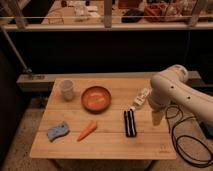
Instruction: Place the eraser on the white sponge
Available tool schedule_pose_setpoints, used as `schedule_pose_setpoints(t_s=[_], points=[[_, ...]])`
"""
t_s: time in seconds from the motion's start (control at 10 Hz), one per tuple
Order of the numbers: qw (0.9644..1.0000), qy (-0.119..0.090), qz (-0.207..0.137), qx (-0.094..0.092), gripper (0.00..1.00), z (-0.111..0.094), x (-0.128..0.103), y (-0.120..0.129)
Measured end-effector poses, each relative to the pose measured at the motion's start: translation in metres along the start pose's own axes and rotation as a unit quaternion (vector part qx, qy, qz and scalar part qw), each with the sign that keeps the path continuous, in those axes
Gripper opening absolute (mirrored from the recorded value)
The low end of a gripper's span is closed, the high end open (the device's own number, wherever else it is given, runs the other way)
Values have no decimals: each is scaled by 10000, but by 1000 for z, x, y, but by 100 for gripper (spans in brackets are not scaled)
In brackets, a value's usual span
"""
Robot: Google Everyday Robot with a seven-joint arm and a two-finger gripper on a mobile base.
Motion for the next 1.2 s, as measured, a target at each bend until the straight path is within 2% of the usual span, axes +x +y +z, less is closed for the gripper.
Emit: schedule_pose_setpoints(t_s=[0.3, 0.5, 0.7, 1.1, 1.2], points=[[9998, -35, -215, 27, 78, 8, -6, -1], [9987, -64, -501, 60, 77, 16, -20, -3], [9975, -81, -696, 93, 68, 22, -21, -2], [9927, -116, -1187, 186, 68, 36, -36, -4], [9915, -120, -1283, 196, 64, 38, -40, -4]])
